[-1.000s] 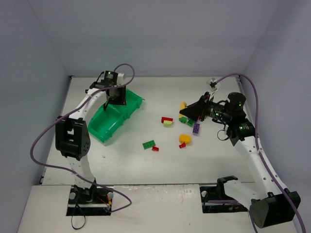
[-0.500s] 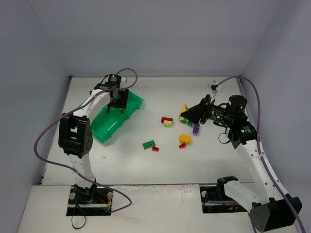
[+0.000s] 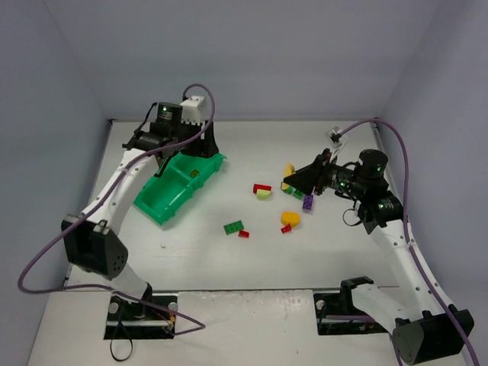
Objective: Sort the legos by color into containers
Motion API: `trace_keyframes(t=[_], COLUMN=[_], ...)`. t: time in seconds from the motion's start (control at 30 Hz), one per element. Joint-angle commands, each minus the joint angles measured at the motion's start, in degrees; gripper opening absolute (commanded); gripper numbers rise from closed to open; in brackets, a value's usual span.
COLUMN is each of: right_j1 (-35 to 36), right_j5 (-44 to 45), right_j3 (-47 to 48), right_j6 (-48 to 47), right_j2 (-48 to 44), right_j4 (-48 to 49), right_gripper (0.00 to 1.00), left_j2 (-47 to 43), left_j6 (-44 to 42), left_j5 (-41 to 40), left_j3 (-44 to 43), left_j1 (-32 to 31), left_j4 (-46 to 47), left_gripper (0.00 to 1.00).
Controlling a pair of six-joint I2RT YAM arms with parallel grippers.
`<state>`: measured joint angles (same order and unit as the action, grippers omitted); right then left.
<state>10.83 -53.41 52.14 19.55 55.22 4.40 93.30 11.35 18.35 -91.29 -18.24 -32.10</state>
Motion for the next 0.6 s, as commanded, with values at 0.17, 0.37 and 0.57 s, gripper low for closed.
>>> trace_keyframes(t=[0.17,0.37,0.57], right_j1=[1.38,3.93,4.29], right_j5=[0.58,4.00,2.17], right_j3=[1.03,2.35,3.14], right_j6=[-1.80,-2.24,-1.71], right_j2=[1.11,3.13,4.10], right_j4=[2.98,3.07,4.12], right_gripper=[0.02,0.02,0.02], left_j2=[-12.26,-11.04,-9.63], left_j6=[14.56,20.20,18.44], left_j5=[18.31,8.31,10.19], left_j3=[1.38,-2.66,-2.23], left_j1=[-7.23,-16.37,-18.85], left_j4=[15.75,15.14,16.19], left_gripper=[0.71,0.74,0.73])
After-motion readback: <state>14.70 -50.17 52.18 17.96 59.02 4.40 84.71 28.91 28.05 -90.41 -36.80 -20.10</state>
